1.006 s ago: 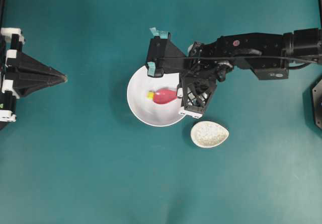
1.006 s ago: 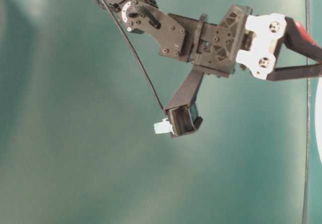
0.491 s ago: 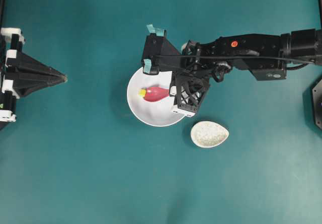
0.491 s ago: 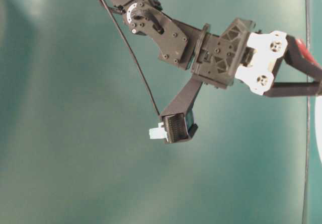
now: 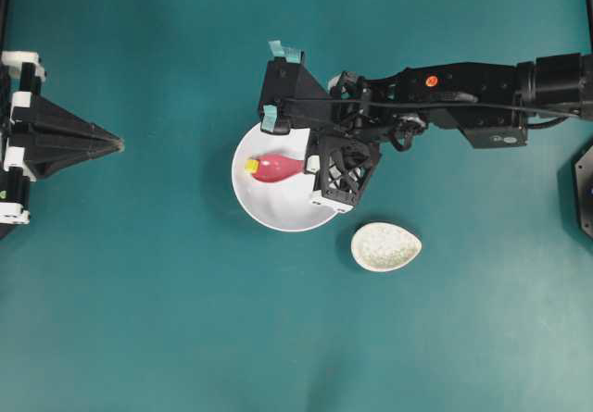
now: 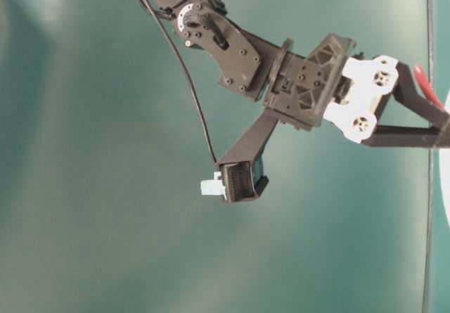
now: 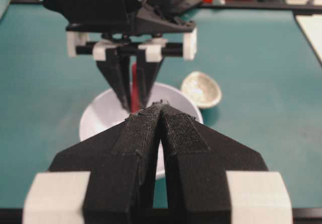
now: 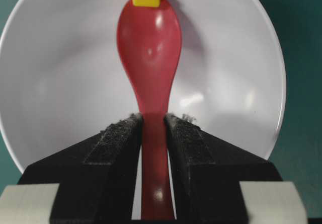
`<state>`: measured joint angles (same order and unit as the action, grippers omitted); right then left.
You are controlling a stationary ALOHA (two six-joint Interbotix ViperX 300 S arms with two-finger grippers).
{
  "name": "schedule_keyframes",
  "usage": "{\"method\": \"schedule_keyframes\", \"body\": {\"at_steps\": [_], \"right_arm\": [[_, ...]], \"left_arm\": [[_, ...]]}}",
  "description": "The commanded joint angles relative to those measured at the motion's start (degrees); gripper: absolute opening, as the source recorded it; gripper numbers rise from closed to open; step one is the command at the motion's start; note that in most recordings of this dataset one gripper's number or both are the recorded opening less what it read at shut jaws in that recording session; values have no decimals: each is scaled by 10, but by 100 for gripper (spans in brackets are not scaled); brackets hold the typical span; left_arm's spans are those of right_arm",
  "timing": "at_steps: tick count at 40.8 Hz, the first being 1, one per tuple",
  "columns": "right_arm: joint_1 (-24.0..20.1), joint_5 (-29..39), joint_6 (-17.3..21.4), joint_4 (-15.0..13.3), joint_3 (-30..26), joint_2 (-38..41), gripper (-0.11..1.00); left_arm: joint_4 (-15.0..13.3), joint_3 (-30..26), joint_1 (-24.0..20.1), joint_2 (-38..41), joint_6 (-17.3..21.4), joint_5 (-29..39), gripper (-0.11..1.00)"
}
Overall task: Scoop the yellow hexagonal prism block from the bowl with a spoon using the right arm.
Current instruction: 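Push the spoon bowl under the yellow block inside the bowl, then tilt and raise the spoon holding the yellow block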
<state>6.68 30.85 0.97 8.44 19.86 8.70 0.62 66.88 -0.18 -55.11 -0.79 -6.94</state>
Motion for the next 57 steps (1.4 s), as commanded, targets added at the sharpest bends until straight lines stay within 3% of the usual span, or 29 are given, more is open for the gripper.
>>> {"method": "schedule_keyframes", "body": {"at_steps": [1, 22, 57], "right_arm": [[2, -15, -1, -2, 0, -18, 22], [1, -76, 3, -1, 44, -45, 22], [2, -85, 0, -2, 58, -134, 22]], "left_arm": [[2, -12, 0, 4, -1, 1, -1], [2, -12, 0, 4, -1, 1, -1], [2, -12, 0, 4, -1, 1, -1]]}}
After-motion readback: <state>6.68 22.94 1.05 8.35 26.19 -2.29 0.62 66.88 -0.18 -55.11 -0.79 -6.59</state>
